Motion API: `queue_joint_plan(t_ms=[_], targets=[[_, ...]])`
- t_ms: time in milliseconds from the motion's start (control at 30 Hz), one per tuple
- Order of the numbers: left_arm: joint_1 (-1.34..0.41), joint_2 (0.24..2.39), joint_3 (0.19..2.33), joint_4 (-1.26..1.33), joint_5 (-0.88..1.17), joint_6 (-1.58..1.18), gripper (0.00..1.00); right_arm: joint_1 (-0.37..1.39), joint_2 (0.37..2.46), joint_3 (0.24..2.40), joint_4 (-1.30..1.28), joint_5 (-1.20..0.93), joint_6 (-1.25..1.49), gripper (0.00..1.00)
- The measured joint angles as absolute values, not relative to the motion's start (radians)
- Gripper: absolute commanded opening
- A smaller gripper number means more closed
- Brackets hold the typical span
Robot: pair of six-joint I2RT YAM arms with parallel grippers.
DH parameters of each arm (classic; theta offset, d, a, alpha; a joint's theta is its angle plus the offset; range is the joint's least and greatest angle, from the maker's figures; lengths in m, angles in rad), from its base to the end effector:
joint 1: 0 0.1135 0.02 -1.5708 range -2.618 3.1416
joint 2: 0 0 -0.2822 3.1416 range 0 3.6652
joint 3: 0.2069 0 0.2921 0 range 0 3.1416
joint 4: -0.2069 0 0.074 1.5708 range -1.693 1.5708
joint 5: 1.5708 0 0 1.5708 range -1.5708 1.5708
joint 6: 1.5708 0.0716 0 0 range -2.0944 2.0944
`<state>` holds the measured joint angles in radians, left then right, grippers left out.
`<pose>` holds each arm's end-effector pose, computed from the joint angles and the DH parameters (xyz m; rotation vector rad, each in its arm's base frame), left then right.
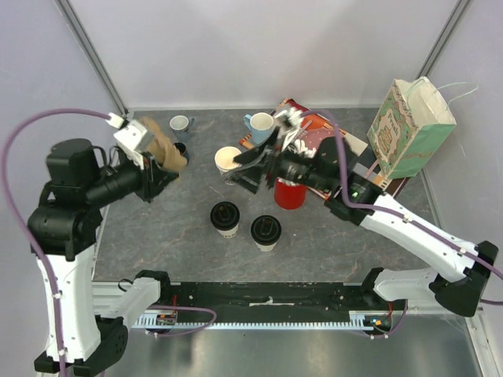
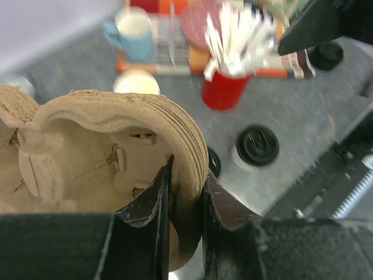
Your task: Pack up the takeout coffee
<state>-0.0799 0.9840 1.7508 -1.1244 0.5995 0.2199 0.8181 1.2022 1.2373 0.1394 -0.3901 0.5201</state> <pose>0.1490 -0.0525 0.5435 0.6686 1.7700 -0.4806 0.2126 0.2668 0.4711 -0.5784 1.4472 1.3565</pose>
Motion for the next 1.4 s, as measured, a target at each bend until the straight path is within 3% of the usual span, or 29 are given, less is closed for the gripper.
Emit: queue_joint_plan(t_ms=[33, 133, 367, 633, 667, 733, 967, 1200, 1400], targets=[[-0.08, 0.958, 1.69, -1.14, 0.601, 0.21, 0.02, 0.875, 1.225, 1.263, 0.117, -0.358, 0.525, 0.69], [-0.08, 0.944, 1.531, -1.189, 0.603, 0.18, 0.02, 0.976, 1.262, 1.275, 0.095, -0.251, 0.564, 0.63], [-0.067, 0.952, 1.332, -1.229, 0.545, 0.17, 0.02, 1.065, 1.359, 1.253, 0.099, -0.043, 0.69, 0.62], [0.047, 0.986, 1.225, -1.205, 0.639, 0.155, 0.02, 1.092, 1.454, 1.24, 0.041, 0.05, 0.714, 0.73], [0.052, 0.991, 1.225, -1.197, 0.653, 0.147, 0.02, 1.093, 1.45, 1.229, 0.051, 0.051, 0.71, 0.78], [0.056, 0.994, 1.225, -1.174, 0.692, 0.118, 0.02, 1.104, 1.441, 1.208, 0.057, 0.057, 0.686, 0.98], [0.071, 0.987, 1.225, -1.145, 0.866, 0.015, 0.02, 1.208, 1.424, 1.18, 0.054, 0.043, 0.363, 0.98], [0.071, 0.966, 1.256, -1.228, 1.009, 0.021, 0.02, 1.215, 1.272, 1.057, 0.08, 0.027, -0.039, 0.98], [0.071, 0.933, 1.273, -1.267, 1.071, 0.026, 0.02, 1.218, 1.351, 1.096, 0.157, 0.012, -0.159, 0.98]])
